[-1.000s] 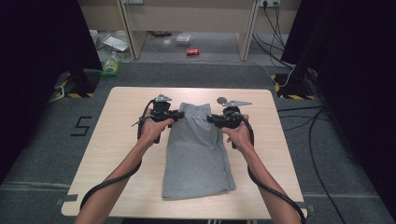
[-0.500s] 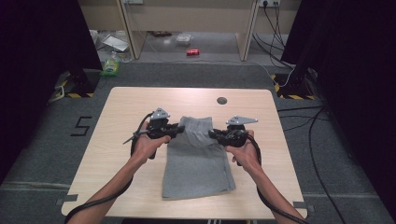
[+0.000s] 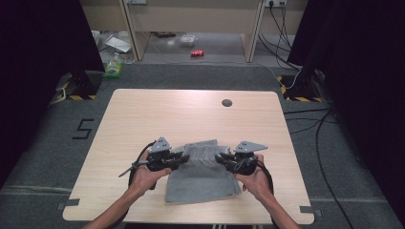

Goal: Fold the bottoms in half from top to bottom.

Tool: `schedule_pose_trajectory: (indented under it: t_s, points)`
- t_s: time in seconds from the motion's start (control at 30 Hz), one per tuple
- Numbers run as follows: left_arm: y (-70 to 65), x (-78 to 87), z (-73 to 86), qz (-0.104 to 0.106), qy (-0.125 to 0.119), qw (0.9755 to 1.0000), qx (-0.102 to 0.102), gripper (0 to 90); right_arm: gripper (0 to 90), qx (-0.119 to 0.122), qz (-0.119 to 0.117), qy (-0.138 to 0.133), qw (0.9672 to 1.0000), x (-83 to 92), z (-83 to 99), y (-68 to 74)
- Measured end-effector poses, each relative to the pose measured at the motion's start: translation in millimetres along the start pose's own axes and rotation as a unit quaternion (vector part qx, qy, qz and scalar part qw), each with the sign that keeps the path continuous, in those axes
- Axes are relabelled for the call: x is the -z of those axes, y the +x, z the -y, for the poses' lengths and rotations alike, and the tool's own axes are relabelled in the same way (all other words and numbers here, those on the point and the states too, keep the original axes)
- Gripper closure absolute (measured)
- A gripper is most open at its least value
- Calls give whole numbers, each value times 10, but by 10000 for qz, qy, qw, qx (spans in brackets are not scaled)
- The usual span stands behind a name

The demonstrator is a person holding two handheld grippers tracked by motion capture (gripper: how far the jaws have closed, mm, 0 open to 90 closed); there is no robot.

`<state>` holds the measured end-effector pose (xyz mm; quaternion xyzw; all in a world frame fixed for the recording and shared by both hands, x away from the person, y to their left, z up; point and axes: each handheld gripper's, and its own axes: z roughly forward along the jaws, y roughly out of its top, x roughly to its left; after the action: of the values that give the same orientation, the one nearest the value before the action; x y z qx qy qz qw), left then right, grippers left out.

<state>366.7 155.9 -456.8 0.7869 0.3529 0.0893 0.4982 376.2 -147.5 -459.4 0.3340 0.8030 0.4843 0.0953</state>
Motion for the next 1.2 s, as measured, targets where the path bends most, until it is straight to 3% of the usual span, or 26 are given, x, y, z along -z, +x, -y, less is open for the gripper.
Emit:
schedule_pose_trajectory:
  t_s: [0.17, 0.27, 0.47, 0.57, 0.67, 0.8, 0.93, 1.2]
  points:
    - [-54, 45, 190, 204, 153, 9996, 129, 688, 765, 114, -47, 144, 9998, 21, 158, 103]
    - [-55, 74, 228, 271, 120, 9994, 190, 651, 736, 103, -65, 224, 9997, 34, 206, 102]
    - [-101, 221, 159, 358, -78, 9992, 169, 558, 650, 172, -162, 239, 9994, 105, 178, 158]
    - [-101, 295, 93, 292, -292, 9990, 178, 519, 619, 158, -163, 42, 9997, 200, 98, 185]
    - [-47, 286, 42, 224, -332, 9989, 248, 517, 616, 220, -44, -30, 9997, 243, 22, 184]
    - [8, 202, 29, 100, -247, 9993, 270, 515, 616, 195, 58, 124, 9997, 151, 4, 165]
    - [43, 58, 106, 54, -7, 9995, 323, 498, 610, 189, -1, 292, 9994, 12, 30, 176]
    - [-130, -64, 334, -1, 303, 9995, 59, 482, 596, 291, -90, 818, 9962, -184, 192, 271]
